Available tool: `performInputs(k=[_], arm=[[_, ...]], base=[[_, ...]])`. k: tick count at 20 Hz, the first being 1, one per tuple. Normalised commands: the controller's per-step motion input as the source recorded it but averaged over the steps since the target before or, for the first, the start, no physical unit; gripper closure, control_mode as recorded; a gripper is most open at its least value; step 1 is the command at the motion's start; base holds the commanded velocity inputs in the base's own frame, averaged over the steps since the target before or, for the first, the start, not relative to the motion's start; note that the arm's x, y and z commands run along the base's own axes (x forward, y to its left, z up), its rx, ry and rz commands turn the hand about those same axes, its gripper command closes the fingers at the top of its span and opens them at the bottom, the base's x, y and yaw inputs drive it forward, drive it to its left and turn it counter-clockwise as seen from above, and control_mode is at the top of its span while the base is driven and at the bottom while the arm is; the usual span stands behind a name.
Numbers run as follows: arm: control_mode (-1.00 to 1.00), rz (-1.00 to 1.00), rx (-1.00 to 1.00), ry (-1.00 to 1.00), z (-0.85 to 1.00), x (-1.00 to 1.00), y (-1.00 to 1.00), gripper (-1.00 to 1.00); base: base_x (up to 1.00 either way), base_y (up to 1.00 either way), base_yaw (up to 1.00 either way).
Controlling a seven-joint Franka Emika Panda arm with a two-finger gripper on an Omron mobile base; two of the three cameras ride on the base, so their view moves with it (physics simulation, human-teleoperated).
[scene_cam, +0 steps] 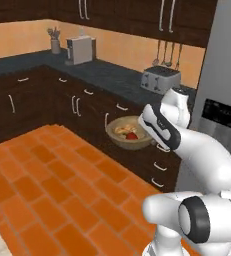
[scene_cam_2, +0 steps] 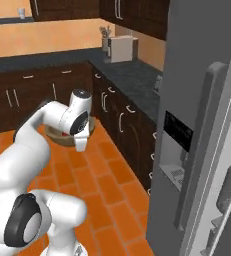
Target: Pick the chicken drumstick and bell pepper from their plates and place them in the bowl. Then put the bowl in the fridge.
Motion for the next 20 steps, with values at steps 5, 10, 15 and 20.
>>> performInputs(k=[5, 10, 15, 20], arm=[[1.0, 0.0, 0.0, 0.0, 0.0, 0.0, 0.0, 1.0], [1.0, 0.0, 0.0, 0.0, 0.0, 0.0, 0.0, 1.0], [1.0, 0.0, 0.0, 0.0, 0.0, 0.0, 0.0, 1.0], [1.0, 0.0, 0.0, 0.0, 0.0, 0.0, 0.0, 1.0]], base=[[0.11, -0.34, -0.76], [0.13, -0.31, -0.75], [0.14, -0.03, -0.75], [0.01, -0.07, -0.64]])
